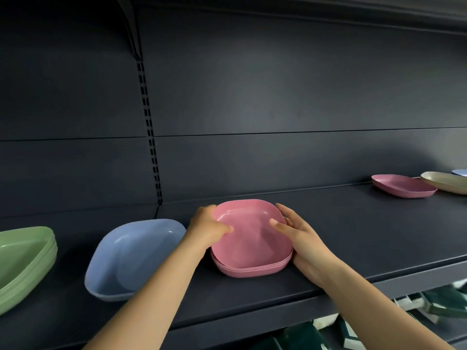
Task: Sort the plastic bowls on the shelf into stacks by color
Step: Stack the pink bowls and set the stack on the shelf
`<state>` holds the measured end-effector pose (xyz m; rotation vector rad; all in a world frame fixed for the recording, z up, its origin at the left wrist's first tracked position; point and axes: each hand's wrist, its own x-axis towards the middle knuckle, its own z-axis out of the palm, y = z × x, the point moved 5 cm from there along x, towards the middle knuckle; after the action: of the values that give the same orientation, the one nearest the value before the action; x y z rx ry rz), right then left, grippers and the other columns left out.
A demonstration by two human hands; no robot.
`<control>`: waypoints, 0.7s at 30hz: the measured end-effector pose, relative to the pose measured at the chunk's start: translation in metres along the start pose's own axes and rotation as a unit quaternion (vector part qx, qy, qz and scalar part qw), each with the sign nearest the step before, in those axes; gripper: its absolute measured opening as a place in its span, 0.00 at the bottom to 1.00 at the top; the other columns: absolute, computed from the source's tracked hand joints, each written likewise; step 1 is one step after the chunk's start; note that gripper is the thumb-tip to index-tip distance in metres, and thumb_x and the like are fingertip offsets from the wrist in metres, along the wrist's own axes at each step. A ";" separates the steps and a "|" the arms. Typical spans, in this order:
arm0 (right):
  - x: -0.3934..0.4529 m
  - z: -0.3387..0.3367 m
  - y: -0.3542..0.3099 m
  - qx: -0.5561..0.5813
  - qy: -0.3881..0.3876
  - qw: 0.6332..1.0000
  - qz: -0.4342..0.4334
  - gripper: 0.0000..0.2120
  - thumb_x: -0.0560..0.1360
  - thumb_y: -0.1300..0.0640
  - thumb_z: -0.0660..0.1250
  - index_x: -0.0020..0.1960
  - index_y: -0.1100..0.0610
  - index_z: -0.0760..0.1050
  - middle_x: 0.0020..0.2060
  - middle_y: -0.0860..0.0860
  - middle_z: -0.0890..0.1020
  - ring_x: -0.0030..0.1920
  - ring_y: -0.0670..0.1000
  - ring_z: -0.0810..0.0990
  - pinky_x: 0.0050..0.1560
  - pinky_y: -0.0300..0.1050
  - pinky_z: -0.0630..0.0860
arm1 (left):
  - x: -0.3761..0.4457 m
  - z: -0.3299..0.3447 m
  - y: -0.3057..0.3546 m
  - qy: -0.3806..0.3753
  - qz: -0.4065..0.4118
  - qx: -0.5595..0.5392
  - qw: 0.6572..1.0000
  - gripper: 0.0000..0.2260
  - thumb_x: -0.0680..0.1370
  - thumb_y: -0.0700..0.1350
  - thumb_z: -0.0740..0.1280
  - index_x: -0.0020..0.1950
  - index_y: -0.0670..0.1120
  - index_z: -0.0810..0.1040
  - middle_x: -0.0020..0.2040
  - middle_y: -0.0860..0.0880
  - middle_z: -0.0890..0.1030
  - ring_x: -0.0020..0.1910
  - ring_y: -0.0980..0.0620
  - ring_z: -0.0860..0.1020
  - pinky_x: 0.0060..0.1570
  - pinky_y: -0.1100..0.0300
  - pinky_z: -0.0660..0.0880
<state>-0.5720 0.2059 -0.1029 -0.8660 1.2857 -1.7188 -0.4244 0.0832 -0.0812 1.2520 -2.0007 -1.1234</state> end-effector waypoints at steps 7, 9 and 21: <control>0.011 -0.003 0.001 -0.012 0.006 1.000 0.027 0.24 0.75 0.65 0.66 0.68 0.50 0.71 0.57 0.50 0.81 0.56 0.51 0.80 0.52 0.44 0.76 | -0.006 0.017 -0.011 -0.001 -0.030 -0.160 0.987 0.26 0.71 0.32 0.69 0.66 0.50 0.71 0.56 0.50 0.76 0.53 0.48 0.76 0.49 0.59 0.73; 0.014 -0.003 0.002 -0.018 0.001 0.999 0.027 0.24 0.75 0.68 0.64 0.66 0.50 0.72 0.56 0.49 0.82 0.56 0.52 0.80 0.54 0.45 0.76 | -0.008 0.016 -0.010 0.001 -0.026 -0.178 0.984 0.31 0.72 0.31 0.67 0.69 0.54 0.68 0.59 0.53 0.72 0.55 0.50 0.73 0.49 0.61 0.69; 0.020 -0.007 0.007 -0.062 -0.027 0.997 0.025 0.31 0.71 0.78 0.58 0.65 0.50 0.72 0.54 0.50 0.80 0.55 0.53 0.79 0.50 0.44 0.76 | -0.010 0.015 -0.010 -0.011 -0.007 -0.134 0.991 0.29 0.73 0.30 0.67 0.67 0.56 0.71 0.56 0.54 0.74 0.51 0.53 0.74 0.43 0.68 0.71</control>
<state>-0.5858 0.1894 -0.1100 -0.9381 1.3780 -1.5791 -0.4269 0.0953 -0.0980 1.1207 -1.7866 -1.3654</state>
